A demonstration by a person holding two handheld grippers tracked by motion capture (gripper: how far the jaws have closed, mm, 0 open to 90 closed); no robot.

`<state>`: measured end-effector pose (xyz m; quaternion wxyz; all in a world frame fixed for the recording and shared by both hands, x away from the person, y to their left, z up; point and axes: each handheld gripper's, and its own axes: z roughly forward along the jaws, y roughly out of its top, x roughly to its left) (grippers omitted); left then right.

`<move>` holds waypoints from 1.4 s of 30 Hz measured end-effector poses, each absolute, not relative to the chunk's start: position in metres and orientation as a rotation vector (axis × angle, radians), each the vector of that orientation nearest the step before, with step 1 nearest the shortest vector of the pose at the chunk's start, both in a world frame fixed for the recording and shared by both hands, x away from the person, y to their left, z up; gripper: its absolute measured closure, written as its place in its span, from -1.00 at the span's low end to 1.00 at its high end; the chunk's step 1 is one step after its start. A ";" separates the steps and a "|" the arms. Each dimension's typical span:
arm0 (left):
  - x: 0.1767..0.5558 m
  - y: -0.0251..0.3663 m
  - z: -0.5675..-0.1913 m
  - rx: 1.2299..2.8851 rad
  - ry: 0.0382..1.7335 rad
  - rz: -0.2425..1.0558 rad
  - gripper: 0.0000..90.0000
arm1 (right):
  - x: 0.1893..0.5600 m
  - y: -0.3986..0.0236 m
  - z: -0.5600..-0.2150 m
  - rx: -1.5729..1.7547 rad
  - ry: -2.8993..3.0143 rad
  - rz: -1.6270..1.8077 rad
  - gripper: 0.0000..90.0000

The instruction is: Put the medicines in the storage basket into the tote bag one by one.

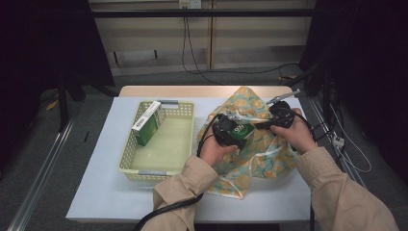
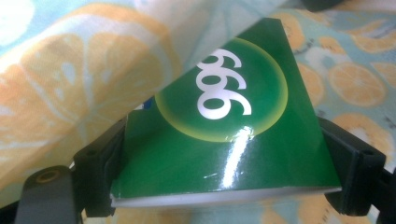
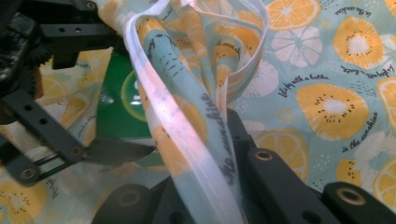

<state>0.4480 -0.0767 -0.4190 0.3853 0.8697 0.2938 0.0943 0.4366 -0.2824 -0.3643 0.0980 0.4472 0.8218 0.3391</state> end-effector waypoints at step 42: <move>0.419 -0.020 -0.370 2.248 0.640 0.157 -0.80 | 0.437 -0.279 -0.370 1.336 2.433 0.981 0.98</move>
